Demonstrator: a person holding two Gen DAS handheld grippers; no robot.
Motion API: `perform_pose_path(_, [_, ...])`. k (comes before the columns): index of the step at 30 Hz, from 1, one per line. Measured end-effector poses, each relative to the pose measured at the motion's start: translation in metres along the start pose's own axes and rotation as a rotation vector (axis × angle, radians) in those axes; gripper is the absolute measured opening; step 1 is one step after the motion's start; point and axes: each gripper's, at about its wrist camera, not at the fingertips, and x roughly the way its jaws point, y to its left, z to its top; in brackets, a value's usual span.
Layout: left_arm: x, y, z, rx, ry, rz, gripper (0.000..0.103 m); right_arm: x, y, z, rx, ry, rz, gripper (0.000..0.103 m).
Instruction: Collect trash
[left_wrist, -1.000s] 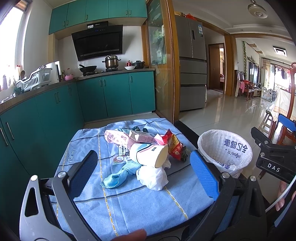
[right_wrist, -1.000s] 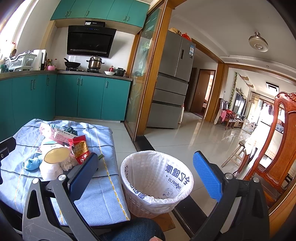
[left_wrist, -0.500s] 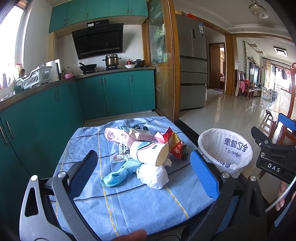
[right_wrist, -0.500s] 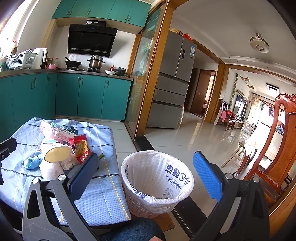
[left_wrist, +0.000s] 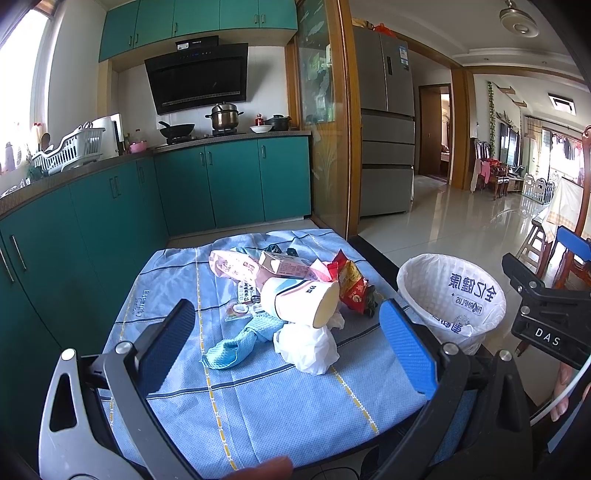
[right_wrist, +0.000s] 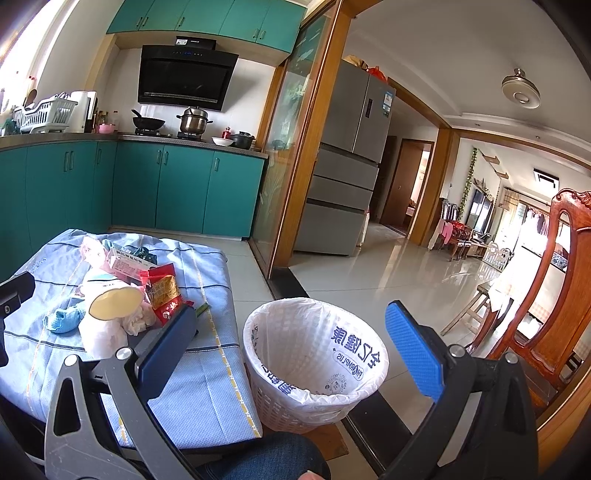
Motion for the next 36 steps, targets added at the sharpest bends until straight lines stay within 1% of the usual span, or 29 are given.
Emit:
perform_pose_path(12, [0.003,0.003,-0.001,-0.01,0.011,0.007,0.1,0.0,0.002,0.0,-0.002,0.0,0.001,0.1])
perform_pose_path(17, [0.007,0.002,-0.002,-0.011,0.023,0.01,0.1,0.003,0.007,-0.008,-0.015,-0.002,0.004,0.1])
perform_pose_path(24, [0.002,0.005,-0.001,-0.013,0.017,0.018,0.1,0.005,0.006,-0.009,-0.007,0.002,0.004,0.1])
perform_pose_path(31, [-0.005,0.013,-0.004,-0.027,0.002,0.016,0.1,-0.01,0.003,-0.002,-0.022,-0.039,0.005,0.1])
perform_pose_path(36, [-0.006,0.025,-0.006,-0.054,-0.008,0.038,0.1,-0.025,0.002,0.006,-0.01,-0.123,0.048,0.1])
